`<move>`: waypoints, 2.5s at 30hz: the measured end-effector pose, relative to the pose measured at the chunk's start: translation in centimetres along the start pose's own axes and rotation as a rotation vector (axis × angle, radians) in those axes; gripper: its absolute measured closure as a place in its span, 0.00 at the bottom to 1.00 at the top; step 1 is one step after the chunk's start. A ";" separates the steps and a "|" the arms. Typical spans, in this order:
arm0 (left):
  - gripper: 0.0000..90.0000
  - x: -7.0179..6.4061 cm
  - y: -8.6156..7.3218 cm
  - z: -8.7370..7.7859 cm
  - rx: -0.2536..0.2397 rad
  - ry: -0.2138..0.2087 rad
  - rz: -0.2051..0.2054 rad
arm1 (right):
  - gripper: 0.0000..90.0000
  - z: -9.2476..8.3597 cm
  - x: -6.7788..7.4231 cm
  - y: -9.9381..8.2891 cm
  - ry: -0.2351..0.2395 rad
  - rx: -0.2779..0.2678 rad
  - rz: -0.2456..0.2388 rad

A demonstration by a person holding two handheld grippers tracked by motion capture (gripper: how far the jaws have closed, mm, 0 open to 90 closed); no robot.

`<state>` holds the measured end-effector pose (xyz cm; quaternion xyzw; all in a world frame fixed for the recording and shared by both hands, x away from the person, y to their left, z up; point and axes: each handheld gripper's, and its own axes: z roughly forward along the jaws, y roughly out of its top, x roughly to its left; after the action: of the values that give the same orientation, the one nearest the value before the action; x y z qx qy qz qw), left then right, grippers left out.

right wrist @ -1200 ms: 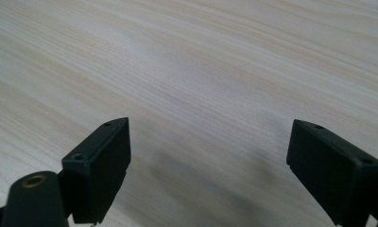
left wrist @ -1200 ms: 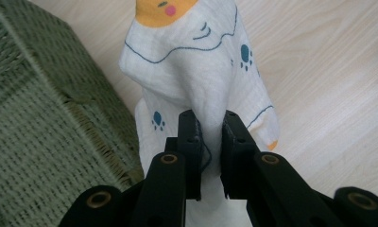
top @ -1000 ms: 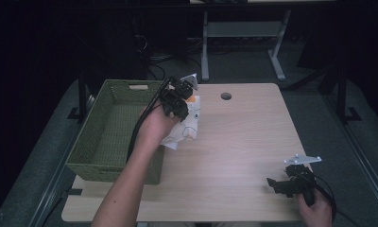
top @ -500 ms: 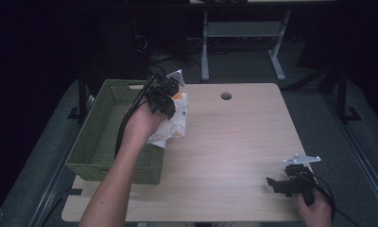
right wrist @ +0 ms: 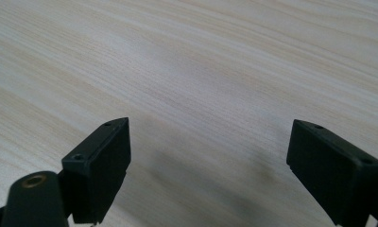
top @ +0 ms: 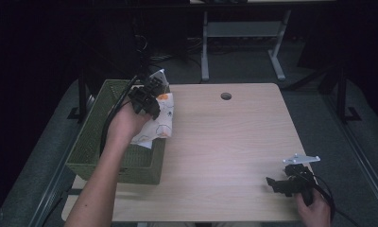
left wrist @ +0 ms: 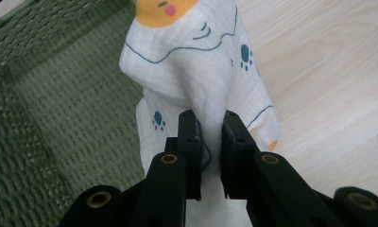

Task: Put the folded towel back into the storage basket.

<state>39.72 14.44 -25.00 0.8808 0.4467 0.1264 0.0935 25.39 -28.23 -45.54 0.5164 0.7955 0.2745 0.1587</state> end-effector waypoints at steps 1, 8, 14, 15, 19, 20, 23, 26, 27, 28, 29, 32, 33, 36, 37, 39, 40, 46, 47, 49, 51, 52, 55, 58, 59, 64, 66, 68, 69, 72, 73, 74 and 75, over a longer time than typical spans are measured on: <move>0.90 0.2 -0.1 0.0 0.000 -0.001 -0.006 | 0.16 0.0 0.0 0.0 0.000 0.000 0.000; 0.90 1.6 -1.0 0.4 0.018 -0.002 -0.031 | 0.16 0.0 0.0 0.0 -0.003 0.003 0.002; 0.90 2.7 -1.9 0.5 0.025 -0.001 -0.045 | 0.16 0.0 -0.1 0.0 -0.003 -0.001 0.001; 0.90 3.0 -2.1 0.4 0.026 -0.002 -0.049 | 0.16 0.0 -0.1 0.0 -0.002 0.000 0.001; 0.90 3.5 -2.6 0.5 0.026 -0.009 -0.049 | 0.16 0.0 0.0 0.0 -0.003 0.003 0.002; 0.90 3.7 -2.8 0.6 0.031 -0.012 -0.053 | 0.16 0.0 0.0 0.0 -0.003 0.003 0.002; 0.90 4.2 -3.2 0.8 0.034 -0.014 -0.056 | 0.16 0.0 0.0 0.0 -0.003 0.002 0.000; 0.90 4.5 -3.6 1.1 0.040 -0.016 -0.060 | 0.16 0.1 0.1 0.0 -0.003 0.002 -0.002; 0.90 4.7 -3.7 1.2 0.045 -0.017 -0.057 | 0.16 0.1 0.1 0.0 -0.003 0.002 -0.002; 0.90 4.8 -3.8 1.3 0.047 -0.021 -0.062 | 0.16 0.1 0.1 0.0 -0.003 0.004 0.001; 0.90 5.0 -3.9 1.4 0.048 -0.022 -0.057 | 0.16 0.1 0.1 0.0 -0.002 0.004 0.002; 0.89 5.2 -4.3 1.8 0.056 -0.021 -0.054 | 0.16 0.1 0.1 0.0 -0.003 0.004 0.000; 0.90 5.4 -4.5 2.0 0.055 -0.025 -0.054 | 0.16 0.1 0.0 0.0 -0.003 0.002 -0.005; 0.90 5.4 -4.6 2.2 0.057 -0.029 -0.049 | 0.16 0.1 0.1 0.0 -0.003 0.004 0.000; 0.89 5.4 -4.7 2.3 0.056 -0.031 -0.049 | 0.16 0.2 0.1 0.0 -0.002 0.006 -0.001; 0.90 5.5 -4.8 2.6 0.058 -0.041 -0.044 | 0.16 0.2 0.2 0.1 0.000 0.004 -0.009; 0.89 5.6 -4.8 2.9 0.061 -0.044 -0.039 | 0.16 0.2 0.2 0.1 -0.003 0.004 -0.009; 0.89 5.8 -5.0 4.2 0.079 -0.060 -0.031 | 0.16 0.2 0.1 0.1 -0.002 0.006 -0.007; 0.89 5.9 -5.1 4.5 0.075 -0.065 -0.033 | 0.16 0.3 0.0 0.1 -0.003 0.008 -0.002; 0.89 6.0 -5.2 4.9 0.082 -0.074 -0.027 | 0.16 0.3 0.0 0.1 -0.006 0.009 -0.003; 0.89 6.1 -5.3 5.3 0.087 -0.079 -0.026 | 0.16 0.4 -0.1 0.1 -0.005 0.009 0.000; 0.89 6.1 -5.4 5.8 0.089 -0.087 -0.035 | 0.16 0.4 0.0 0.1 -0.002 0.011 -0.002; 0.89 6.2 -5.5 6.1 0.090 -0.092 -0.035 | 0.16 0.5 0.0 0.1 -0.003 0.013 -0.005; 0.89 6.4 -5.8 6.5 0.089 -0.098 -0.033 | 0.16 0.4 0.1 0.1 -0.006 0.010 -0.009; 0.89 6.5 -6.0 6.7 0.091 -0.099 -0.030 | 0.16 0.4 0.1 0.1 -0.006 0.010 -0.009; 0.89 6.9 -6.6 7.3 0.089 -0.113 -0.017 | 0.16 0.6 0.2 0.3 -0.005 0.011 -0.018; 0.89 7.1 -6.7 7.5 0.091 -0.116 -0.003 | 0.16 0.6 0.2 0.3 -0.004 0.012 -0.018; 0.89 7.1 -6.8 7.7 0.089 -0.125 0.003 | 0.16 0.6 0.2 0.3 -0.006 0.013 -0.013; 0.89 7.2 -6.8 7.8 0.088 -0.126 0.023 | 0.16 0.6 0.2 0.3 -0.006 0.010 -0.015; 0.88 7.3 -6.6 7.9 0.077 -0.117 0.050 | 0.16 0.6 0.2 0.3 -0.008 0.012 -0.014; 0.83 7.4 -6.3 8.1 0.053 -0.094 0.076 | 0.16 0.6 0.2 0.3 -0.008 0.012 -0.014; 0.66 7.6 -6.2 8.3 0.044 -0.064 0.078 | 0.16 0.7 0.2 0.4 -0.006 0.017 -0.008; 0.65 8.5 -6.2 8.6 0.057 -0.085 0.031 | 0.16 0.7 0.3 0.4 -0.005 0.019 -0.009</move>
<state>42.49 24.51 -33.72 0.8945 0.4320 0.0774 0.0852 25.93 -27.68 -45.84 0.5150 0.8000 0.2649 0.1570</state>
